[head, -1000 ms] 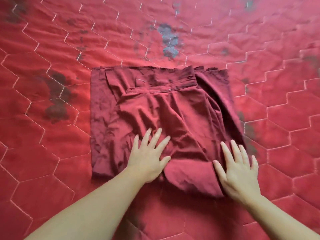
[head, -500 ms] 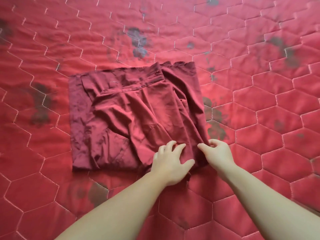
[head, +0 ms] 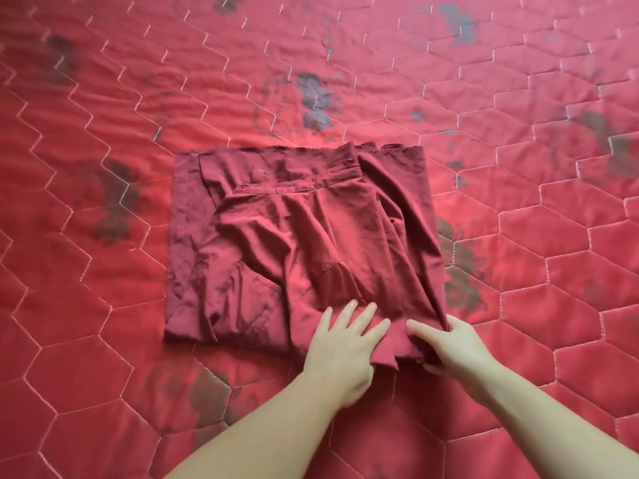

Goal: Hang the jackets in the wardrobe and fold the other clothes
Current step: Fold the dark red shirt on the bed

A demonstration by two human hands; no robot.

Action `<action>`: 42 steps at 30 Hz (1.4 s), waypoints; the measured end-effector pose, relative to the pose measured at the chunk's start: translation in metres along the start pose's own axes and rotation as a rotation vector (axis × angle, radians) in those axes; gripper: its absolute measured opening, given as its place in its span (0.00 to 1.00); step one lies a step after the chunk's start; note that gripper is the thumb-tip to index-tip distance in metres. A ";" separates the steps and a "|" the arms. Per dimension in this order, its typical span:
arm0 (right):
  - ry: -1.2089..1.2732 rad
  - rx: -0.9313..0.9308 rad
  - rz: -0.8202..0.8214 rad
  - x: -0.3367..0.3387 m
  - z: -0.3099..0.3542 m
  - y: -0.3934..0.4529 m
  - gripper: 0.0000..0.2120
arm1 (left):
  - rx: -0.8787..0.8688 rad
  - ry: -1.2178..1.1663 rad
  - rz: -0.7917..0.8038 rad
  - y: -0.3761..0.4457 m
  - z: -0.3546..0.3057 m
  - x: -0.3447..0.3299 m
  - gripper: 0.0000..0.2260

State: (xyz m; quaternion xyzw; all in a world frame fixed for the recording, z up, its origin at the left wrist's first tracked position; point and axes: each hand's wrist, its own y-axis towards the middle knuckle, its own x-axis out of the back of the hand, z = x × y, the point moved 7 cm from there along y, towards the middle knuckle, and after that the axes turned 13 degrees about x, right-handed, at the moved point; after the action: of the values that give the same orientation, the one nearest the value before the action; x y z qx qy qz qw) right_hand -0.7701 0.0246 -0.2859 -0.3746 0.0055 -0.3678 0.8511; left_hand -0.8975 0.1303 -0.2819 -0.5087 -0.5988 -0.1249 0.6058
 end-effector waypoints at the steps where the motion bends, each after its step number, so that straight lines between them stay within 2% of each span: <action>1: -0.014 -0.001 0.018 -0.003 0.001 0.000 0.07 | 0.015 -0.091 0.017 0.002 0.000 0.002 0.31; 3: 0.032 0.017 0.015 -0.010 0.009 0.001 0.08 | 0.111 -0.433 0.084 0.010 0.005 0.014 0.26; 5: 0.179 0.008 -0.032 -0.020 0.023 0.005 0.07 | 0.233 -0.914 0.138 0.019 0.017 0.031 0.20; 7: 0.251 0.018 -0.122 -0.028 0.045 0.012 0.05 | 0.258 -1.243 0.154 0.023 0.029 0.048 0.17; 10: 0.066 0.189 -0.226 -0.043 0.091 0.019 0.04 | 0.282 -1.403 0.208 0.020 0.044 0.067 0.18; 13: -0.204 0.431 -0.123 -0.090 0.146 0.014 0.04 | 0.327 -1.594 0.310 0.010 0.060 0.076 0.16; 16: -0.388 0.593 0.003 -0.151 0.185 -0.002 0.28 | 0.199 -2.006 0.547 -0.010 0.081 0.088 0.15; 18: -0.442 0.730 0.070 -0.193 0.207 -0.019 0.28 | 0.157 -2.223 0.652 -0.025 0.112 0.093 0.25; 20: -0.568 0.860 0.160 -0.238 0.217 -0.035 0.27 | 0.177 -2.329 0.628 -0.038 0.153 0.094 0.37; 23: -0.793 0.995 0.302 -0.306 0.210 -0.047 0.24 | 0.317 -2.356 0.487 -0.052 0.211 0.083 0.41; 25: -0.919 0.993 0.413 -0.341 0.191 -0.047 0.20 | 0.472 -2.317 0.450 -0.056 0.245 0.066 0.40; 28: -1.021 0.888 0.593 -0.369 0.156 -0.043 0.20 | 0.722 -2.146 0.410 -0.058 0.280 0.051 0.35; 30: -0.927 0.874 0.649 -0.370 0.144 -0.044 0.18 | 0.830 -2.043 0.388 -0.055 0.291 0.044 0.26; 32: -0.769 0.948 0.579 -0.357 0.146 -0.046 0.12 | 0.854 -1.946 0.353 -0.048 0.295 0.040 0.14; 35: -0.674 1.054 0.323 -0.319 0.157 -0.040 0.11 | 0.898 -1.888 0.240 -0.040 0.298 0.037 0.04; 38: -0.630 1.009 0.051 -0.273 0.167 -0.016 0.04 | 0.948 -1.785 0.161 -0.041 0.305 0.030 0.07; 40: -0.692 0.930 -0.003 -0.255 0.170 0.004 0.05 | 0.916 -1.588 0.048 -0.044 0.314 0.034 0.10; 42: -0.756 0.845 0.025 -0.249 0.168 0.018 0.10 | 0.879 -1.376 -0.159 -0.050 0.324 0.048 0.20</action>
State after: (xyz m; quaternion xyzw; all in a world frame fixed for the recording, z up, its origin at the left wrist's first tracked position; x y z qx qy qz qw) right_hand -0.8928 0.2959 -0.2431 -0.1070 -0.4428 -0.1681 0.8742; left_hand -1.1175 0.3778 -0.2934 -0.1438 -0.8652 0.4184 0.2362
